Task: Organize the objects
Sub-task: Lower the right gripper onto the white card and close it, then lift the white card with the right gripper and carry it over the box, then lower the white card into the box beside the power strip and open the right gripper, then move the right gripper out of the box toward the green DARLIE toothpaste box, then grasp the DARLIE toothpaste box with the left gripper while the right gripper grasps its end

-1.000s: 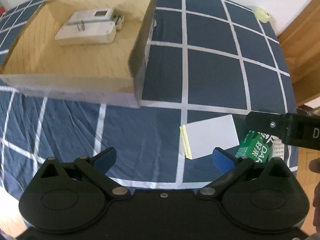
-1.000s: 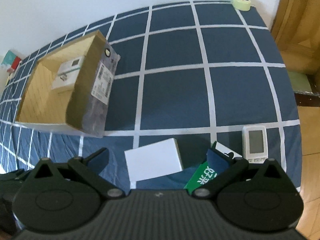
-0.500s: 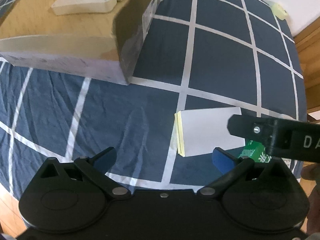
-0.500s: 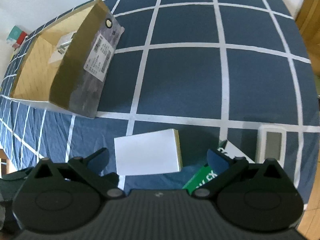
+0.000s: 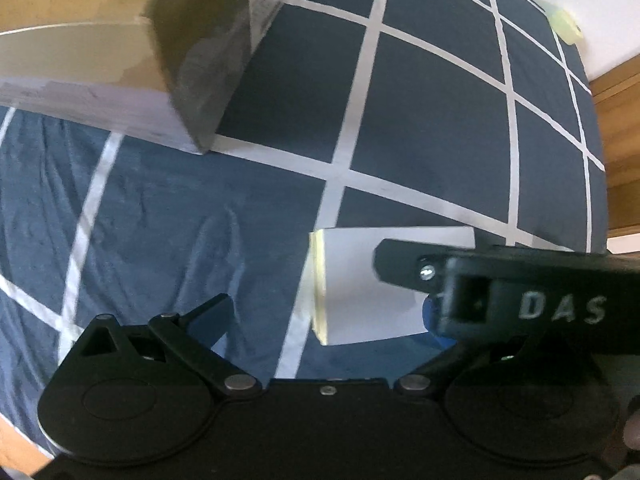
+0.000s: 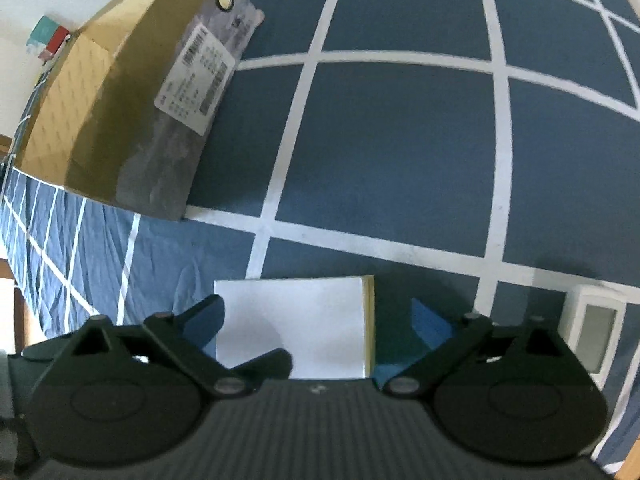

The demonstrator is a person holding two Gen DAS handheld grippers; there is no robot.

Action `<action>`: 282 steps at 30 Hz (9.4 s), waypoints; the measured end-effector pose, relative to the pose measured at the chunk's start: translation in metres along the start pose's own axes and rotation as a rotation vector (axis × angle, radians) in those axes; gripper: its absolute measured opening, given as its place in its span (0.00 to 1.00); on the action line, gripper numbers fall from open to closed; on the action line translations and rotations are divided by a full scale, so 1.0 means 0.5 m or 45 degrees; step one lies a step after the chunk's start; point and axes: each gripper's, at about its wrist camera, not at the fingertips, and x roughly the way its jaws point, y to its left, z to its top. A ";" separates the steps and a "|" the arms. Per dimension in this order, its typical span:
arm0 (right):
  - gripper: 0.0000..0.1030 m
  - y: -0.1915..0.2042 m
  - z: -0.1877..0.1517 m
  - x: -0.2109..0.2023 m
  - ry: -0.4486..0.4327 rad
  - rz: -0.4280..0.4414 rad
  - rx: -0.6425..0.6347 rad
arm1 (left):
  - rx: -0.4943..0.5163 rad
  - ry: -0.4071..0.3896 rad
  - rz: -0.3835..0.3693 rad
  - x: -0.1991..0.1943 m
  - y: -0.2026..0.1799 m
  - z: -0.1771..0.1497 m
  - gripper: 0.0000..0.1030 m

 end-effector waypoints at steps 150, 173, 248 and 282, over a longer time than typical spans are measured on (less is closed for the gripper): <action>0.68 0.446 0.381 0.220 -0.097 -0.016 0.407 | 0.447 0.205 -0.189 -0.048 0.407 0.529 0.65; 0.78 0.460 0.332 0.072 -0.293 -0.052 0.329 | 0.421 0.049 -0.111 -0.177 0.385 0.472 0.70; 1.00 0.151 -0.100 -0.265 -0.230 0.017 -0.385 | -0.230 -0.319 0.318 -0.357 0.161 -0.176 1.00; 1.00 -0.039 -0.082 -0.142 0.136 -0.041 -0.731 | -0.817 -0.186 0.189 -0.141 -0.017 -0.358 1.00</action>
